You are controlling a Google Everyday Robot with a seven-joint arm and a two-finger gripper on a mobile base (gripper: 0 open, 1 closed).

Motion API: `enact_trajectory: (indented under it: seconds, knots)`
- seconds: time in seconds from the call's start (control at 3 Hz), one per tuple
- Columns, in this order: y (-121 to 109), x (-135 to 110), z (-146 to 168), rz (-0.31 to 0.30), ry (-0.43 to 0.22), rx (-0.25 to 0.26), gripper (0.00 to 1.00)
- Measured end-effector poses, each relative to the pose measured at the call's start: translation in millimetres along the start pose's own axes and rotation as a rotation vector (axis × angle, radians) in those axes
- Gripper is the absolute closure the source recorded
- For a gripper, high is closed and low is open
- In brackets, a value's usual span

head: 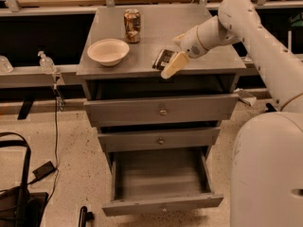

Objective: Place rxbar chocolate into bottom drawer

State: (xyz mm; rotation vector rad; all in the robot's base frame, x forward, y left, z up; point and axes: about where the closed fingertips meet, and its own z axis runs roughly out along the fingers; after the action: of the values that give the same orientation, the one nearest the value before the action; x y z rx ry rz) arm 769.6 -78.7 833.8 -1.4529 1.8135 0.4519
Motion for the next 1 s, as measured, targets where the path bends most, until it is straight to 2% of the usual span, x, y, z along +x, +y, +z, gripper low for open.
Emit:
enact_trajectory:
  seconds: [0.33,0.67,1.0]
  knots:
    - [-2.9,4.3,23.3,-0.035,-0.003,-0.028,0.0]
    - [-2.3,8.1,33.2,-0.026,-0.031,-0.054,0.14]
    - [2.5,1.9,31.0,0.0,-0.127,-0.091,0.38]
